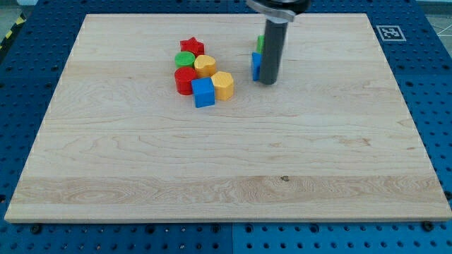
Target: Push green star closer to yellow heart
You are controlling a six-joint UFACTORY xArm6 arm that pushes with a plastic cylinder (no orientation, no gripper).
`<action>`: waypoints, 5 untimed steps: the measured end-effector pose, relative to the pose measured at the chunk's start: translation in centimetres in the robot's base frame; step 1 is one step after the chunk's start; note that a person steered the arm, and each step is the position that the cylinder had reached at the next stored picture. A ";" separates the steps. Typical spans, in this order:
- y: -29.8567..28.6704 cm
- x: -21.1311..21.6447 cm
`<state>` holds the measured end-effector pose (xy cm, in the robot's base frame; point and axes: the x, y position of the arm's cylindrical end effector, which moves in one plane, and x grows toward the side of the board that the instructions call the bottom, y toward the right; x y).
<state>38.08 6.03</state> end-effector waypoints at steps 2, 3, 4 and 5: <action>5.7 -3.1; 6.2 -7.2; 3.4 -8.1; 1.4 -8.1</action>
<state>29.96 7.42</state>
